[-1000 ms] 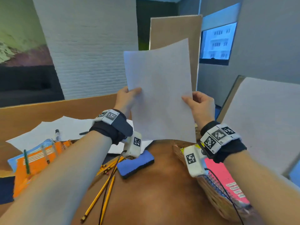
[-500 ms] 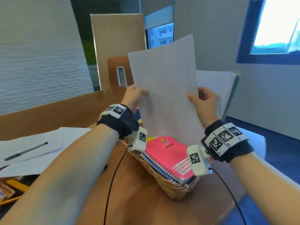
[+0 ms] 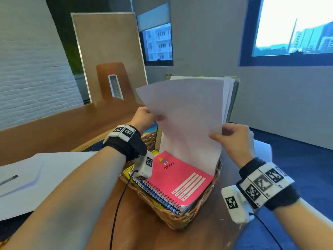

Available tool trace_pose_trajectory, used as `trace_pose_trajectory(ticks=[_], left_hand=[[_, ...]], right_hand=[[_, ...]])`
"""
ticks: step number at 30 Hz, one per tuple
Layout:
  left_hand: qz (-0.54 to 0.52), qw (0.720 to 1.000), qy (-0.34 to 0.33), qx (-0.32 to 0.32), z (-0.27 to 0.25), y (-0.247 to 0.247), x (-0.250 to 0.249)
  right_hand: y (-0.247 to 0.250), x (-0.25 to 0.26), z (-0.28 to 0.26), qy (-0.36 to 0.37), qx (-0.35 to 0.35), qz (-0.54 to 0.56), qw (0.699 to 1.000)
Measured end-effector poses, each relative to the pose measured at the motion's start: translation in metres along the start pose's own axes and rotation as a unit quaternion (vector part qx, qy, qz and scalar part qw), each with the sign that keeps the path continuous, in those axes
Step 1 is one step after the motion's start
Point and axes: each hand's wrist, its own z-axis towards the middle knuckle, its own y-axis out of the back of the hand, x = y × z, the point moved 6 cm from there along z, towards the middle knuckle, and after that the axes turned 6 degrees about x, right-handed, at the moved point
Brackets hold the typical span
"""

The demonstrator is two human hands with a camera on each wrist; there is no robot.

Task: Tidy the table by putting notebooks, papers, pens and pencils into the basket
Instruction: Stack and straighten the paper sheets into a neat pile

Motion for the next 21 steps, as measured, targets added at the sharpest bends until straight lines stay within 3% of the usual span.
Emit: trace_pose_trajectory(ticks=[4,11,17,21], left_hand=[[0.034,0.999,0.030,0.008,0.007,-0.002,0.019],[-0.003,1.000,-0.010,0.017,0.015,0.000,-0.001],[0.065,0.996,0.013,0.063,0.019,-0.008,0.009],[0.057,0.997,0.018,0.054,0.023,-0.010,0.015]], right_hand=[[-0.007,-0.008,0.001,-0.006,0.023,0.004,1.000],[-0.003,-0.003,0.020,0.001,-0.007,-0.024,1.000],[-0.007,-0.010,0.024,-0.013,0.016,-0.055,0.998],[-0.006,-0.018,0.022,-0.018,0.021,-0.096,0.995]])
